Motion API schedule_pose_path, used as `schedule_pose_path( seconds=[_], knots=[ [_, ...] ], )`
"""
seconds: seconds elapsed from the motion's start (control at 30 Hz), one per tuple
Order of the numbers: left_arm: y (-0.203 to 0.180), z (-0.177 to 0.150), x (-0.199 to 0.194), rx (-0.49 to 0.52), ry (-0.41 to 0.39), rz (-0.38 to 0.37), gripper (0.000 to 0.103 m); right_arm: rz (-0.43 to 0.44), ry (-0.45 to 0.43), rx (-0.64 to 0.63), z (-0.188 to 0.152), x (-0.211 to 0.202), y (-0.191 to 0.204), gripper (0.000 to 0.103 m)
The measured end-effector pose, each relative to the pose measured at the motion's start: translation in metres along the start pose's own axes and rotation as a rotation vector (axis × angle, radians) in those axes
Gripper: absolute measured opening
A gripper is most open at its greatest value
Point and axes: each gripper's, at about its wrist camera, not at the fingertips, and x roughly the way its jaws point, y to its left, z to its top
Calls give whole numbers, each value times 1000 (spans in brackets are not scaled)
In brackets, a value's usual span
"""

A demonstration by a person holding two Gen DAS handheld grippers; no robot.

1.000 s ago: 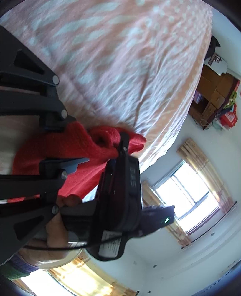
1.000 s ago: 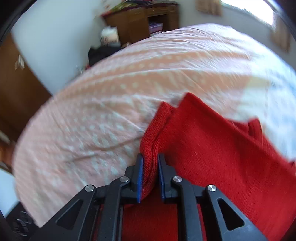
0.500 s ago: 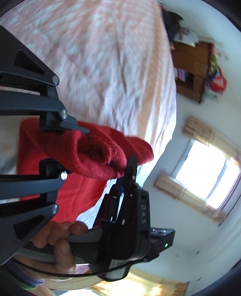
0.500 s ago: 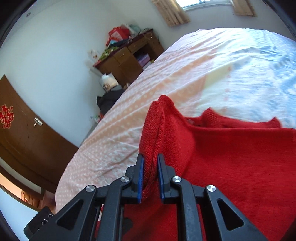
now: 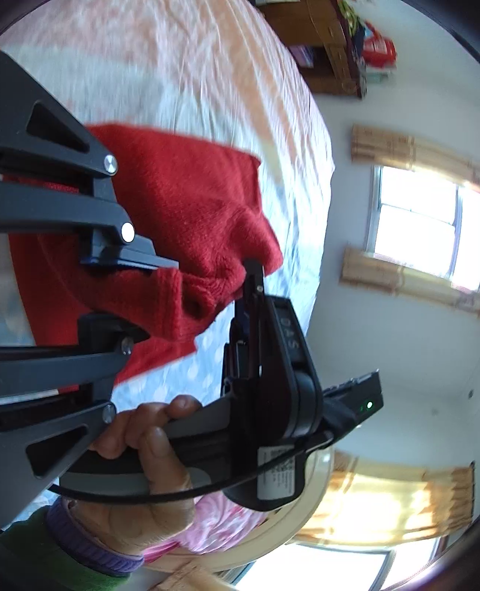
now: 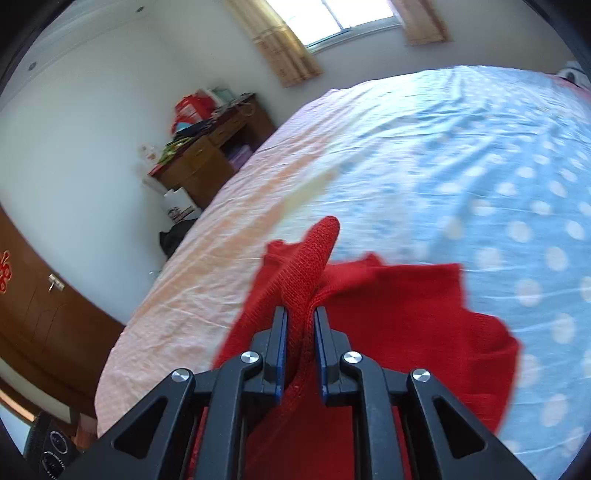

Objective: Fold small clothes

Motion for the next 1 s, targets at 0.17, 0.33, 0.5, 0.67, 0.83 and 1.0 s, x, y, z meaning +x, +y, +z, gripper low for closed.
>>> schedule_pose_path(
  seconds=[0.17, 0.33, 0.5, 0.67, 0.83, 1.0],
  knots=[
    [-34, -7, 24, 54, 56, -39, 17, -27, -19, 47, -7, -22, -50, 13],
    [-58, -16, 40, 92, 120, -68, 17, -59, -3, 72, -18, -26, -85, 13],
    [-70, -19, 46, 131, 153, -75, 17, -60, 9, 109, -30, -24, -114, 13],
    [-64, -15, 49, 121, 185, -75, 17, -86, 25, 109, -37, -11, -125, 13],
    [-50, -15, 35, 109, 197, -84, 21, -120, 19, 113, -43, -15, -125, 13],
    [-11, -30, -3, 109, 184, -54, 40, -206, -11, 98, -64, -52, -115, 17]
  ],
)
